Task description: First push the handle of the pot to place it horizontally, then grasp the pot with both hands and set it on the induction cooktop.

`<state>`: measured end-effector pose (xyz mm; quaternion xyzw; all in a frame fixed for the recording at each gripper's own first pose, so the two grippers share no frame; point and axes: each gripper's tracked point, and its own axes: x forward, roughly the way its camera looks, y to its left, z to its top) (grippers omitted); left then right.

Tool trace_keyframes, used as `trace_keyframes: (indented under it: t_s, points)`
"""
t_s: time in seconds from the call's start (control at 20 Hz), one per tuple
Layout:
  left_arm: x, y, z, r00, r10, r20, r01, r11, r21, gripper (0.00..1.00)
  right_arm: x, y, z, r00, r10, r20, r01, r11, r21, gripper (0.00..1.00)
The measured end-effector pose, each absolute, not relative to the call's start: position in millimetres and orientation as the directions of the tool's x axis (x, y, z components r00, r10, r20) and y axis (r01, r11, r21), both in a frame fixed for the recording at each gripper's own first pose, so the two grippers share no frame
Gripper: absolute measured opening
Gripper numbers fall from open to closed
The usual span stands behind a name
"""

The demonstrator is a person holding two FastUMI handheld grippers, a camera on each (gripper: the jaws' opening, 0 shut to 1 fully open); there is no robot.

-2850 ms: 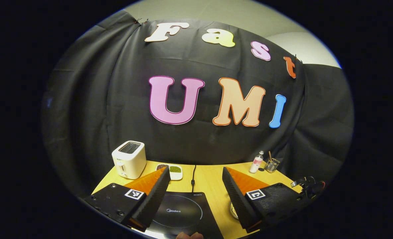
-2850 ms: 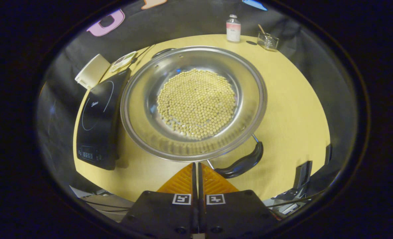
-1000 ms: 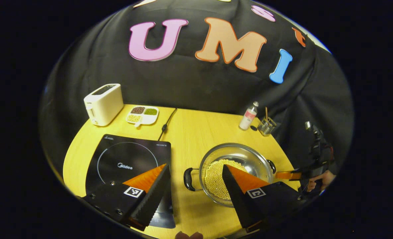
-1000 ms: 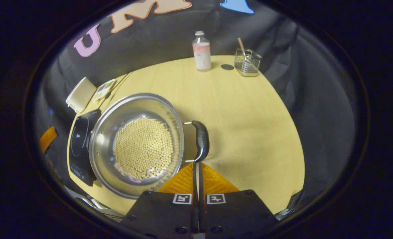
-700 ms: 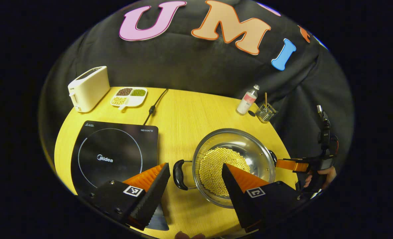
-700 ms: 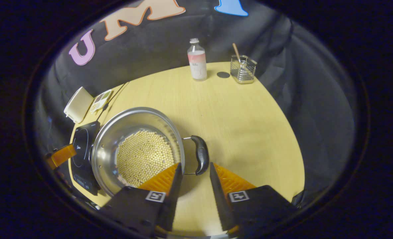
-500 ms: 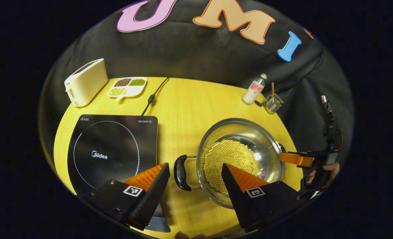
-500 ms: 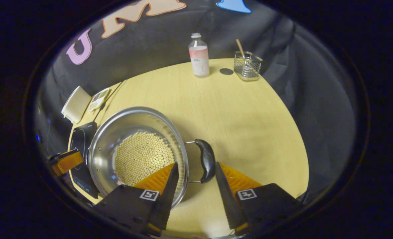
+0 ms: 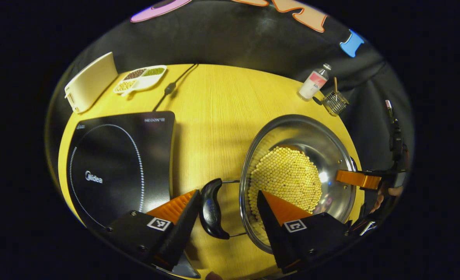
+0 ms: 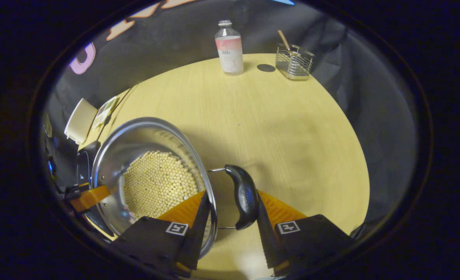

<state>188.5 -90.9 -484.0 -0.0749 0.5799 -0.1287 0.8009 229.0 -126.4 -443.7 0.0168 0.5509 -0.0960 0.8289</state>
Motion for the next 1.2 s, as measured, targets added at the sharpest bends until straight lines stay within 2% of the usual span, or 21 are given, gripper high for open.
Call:
trace_keyframes:
  t_s: [0.05,0.1,0.15,0.25,0.3,0.35,0.4,0.45,0.5,0.55,0.65,0.7,0.75,0.8,0.9,0.95,1.1,1.2]
  points:
    - [183,-90,-492,0.270,-0.287,-0.919,0.107,0.958,-0.268,0.82,230,-126,-444,0.374,-0.128,-0.918,0.169,0.983,-0.068,0.59]
    - [177,-90,-497,0.252,-0.292,-0.922,0.085,0.956,-0.280,0.78,230,-125,-442,0.374,-0.114,-0.921,0.163,0.985,-0.056,0.64]
    - [175,-94,-501,0.245,-0.300,-0.922,0.057,0.954,-0.295,0.72,230,-125,-442,0.374,-0.106,-0.921,0.158,0.986,-0.050,0.53]
    - [179,-93,-501,0.264,-0.298,-0.917,0.045,0.954,-0.297,0.69,230,-123,-449,0.372,-0.079,-0.925,0.147,0.989,-0.026,0.49]
    - [178,-92,-499,0.257,-0.297,-0.920,0.055,0.955,-0.293,0.70,228,-123,-444,0.375,-0.070,-0.924,0.142,0.990,-0.018,0.46]
    - [178,-91,-499,0.251,-0.296,-0.922,0.061,0.955,-0.290,0.67,229,-123,-444,0.373,-0.065,-0.925,0.140,0.990,-0.013,0.52]
    - [178,-91,-498,0.252,-0.289,-0.924,0.063,0.957,-0.283,0.67,229,-124,-444,0.371,-0.061,-0.927,0.143,0.990,-0.008,0.45]
    - [181,-90,-497,0.261,-0.277,-0.925,0.061,0.961,-0.271,0.69,230,-124,-444,0.371,-0.059,-0.927,0.145,0.989,-0.005,0.45]
    - [182,-85,-496,0.269,-0.248,-0.931,0.057,0.969,-0.241,0.67,230,-123,-444,0.375,-0.059,-0.925,0.142,0.990,-0.005,0.46]
    - [187,-81,-494,0.288,-0.228,-0.930,0.070,0.974,-0.217,0.68,232,-123,-444,0.377,-0.058,-0.924,0.135,0.991,-0.007,0.51]
    - [195,-81,-492,0.304,-0.211,-0.929,0.117,0.976,-0.183,0.75,232,-123,-444,0.375,-0.049,-0.926,0.135,0.991,0.002,0.51]
    - [196,-82,-493,0.301,-0.205,-0.931,0.135,0.976,-0.171,0.73,231,-123,-445,0.374,-0.047,-0.926,0.132,0.991,0.003,0.51]
    - [196,-82,-492,0.294,-0.199,-0.935,0.151,0.976,-0.160,0.75,232,-123,-444,0.373,-0.048,-0.927,0.129,0.992,0.000,0.51]
    - [197,-82,-492,0.298,-0.201,-0.933,0.164,0.974,-0.158,0.73,231,-123,-443,0.372,-0.051,-0.927,0.127,0.992,-0.004,0.45]
    - [194,-85,-493,0.275,-0.222,-0.935,0.121,0.973,-0.196,0.67,232,-122,-445,0.376,-0.038,-0.926,0.125,0.992,0.010,0.45]
    - [194,-87,-494,0.263,-0.235,-0.936,0.090,0.972,-0.219,0.64,233,-121,-443,0.377,-0.037,-0.925,0.120,0.993,0.009,0.37]
    - [186,-85,-489,0.232,-0.242,-0.942,0.048,0.970,-0.237,0.59,231,-121,-437,0.380,-0.030,-0.924,0.116,0.993,0.015,0.37]
    - [189,-80,-480,0.269,-0.233,-0.935,0.048,0.972,-0.228,0.59,230,-119,-428,0.400,-0.017,-0.917,0.106,0.994,0.028,0.36]
